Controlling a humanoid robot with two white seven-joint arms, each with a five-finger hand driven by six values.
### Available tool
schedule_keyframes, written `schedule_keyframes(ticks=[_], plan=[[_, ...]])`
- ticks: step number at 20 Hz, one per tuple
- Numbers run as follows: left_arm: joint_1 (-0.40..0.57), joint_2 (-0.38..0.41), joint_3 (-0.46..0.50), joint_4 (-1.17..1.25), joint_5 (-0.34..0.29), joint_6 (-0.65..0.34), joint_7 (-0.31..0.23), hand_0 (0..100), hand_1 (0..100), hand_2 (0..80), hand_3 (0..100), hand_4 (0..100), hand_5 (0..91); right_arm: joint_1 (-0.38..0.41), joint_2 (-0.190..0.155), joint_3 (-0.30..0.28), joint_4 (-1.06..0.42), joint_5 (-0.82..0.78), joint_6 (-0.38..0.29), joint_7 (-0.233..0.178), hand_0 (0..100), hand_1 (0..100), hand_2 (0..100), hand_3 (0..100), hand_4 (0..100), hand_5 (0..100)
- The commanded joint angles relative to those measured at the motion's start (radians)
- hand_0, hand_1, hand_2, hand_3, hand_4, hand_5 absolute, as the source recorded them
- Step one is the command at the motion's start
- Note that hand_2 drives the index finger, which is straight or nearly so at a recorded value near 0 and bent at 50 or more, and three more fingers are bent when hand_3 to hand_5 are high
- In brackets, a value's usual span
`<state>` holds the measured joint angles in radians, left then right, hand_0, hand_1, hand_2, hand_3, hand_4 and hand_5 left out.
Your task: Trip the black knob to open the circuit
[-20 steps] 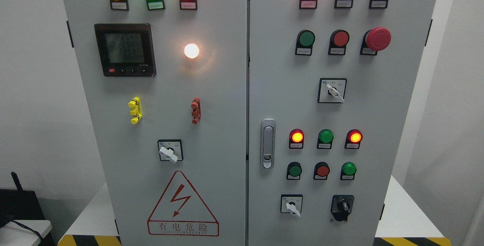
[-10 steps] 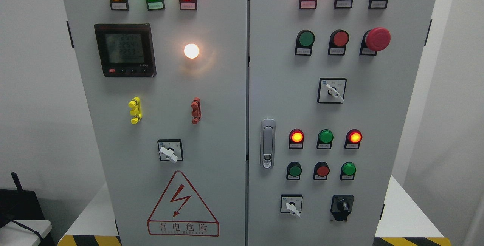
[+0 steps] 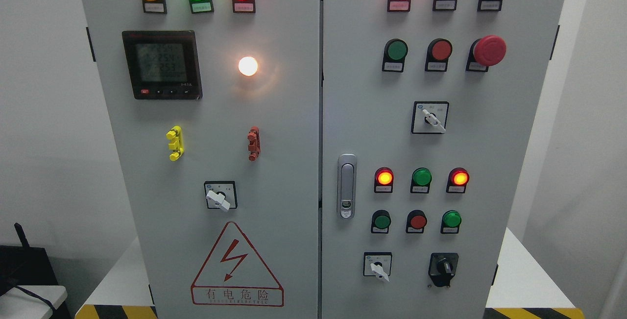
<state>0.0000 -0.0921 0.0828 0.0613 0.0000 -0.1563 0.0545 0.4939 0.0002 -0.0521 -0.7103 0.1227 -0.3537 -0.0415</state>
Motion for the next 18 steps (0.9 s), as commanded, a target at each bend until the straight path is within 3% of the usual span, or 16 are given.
schedule_keyframes(ticks=[1,3,6,10,15,18], plan=[[-0.008,0.0,0.0,0.0,-0.034,0.0,-0.001,12,39,0.0,0,0,0.0,0.109,0.027,-0.005,-0.33,0.0,-0.105,-0.001,23,53,9,42,45,46],[-0.008,0.0,0.0,0.0,-0.032,0.0,-0.001,12,39,0.0,0,0,0.0,0.158,0.024,-0.006,-0.4,0.0,-0.175,0.0,22,58,12,49,55,58],[-0.008,0.0,0.0,0.0,-0.034,0.0,-0.001,12,39,0.0,0,0,0.0,0.198,0.015,-0.002,-0.501,0.002,-0.257,0.0,21,62,14,49,57,61],[-0.008,0.0,0.0,0.0,-0.032,0.0,-0.001,12,39,0.0,0,0,0.0,0.198,0.004,-0.012,-0.636,-0.003,-0.278,0.0,20,63,17,51,61,67],[-0.008,0.0,0.0,0.0,-0.032,0.0,-0.001,12,39,0.0,0,0,0.0,0.225,0.008,-0.017,-0.819,-0.001,-0.402,-0.015,18,66,22,61,72,81],[-0.008,0.0,0.0,0.0,-0.032,0.0,-0.001,12,39,0.0,0,0,0.0,0.244,0.007,-0.04,-0.902,-0.001,-0.419,-0.03,18,68,24,63,75,83]])
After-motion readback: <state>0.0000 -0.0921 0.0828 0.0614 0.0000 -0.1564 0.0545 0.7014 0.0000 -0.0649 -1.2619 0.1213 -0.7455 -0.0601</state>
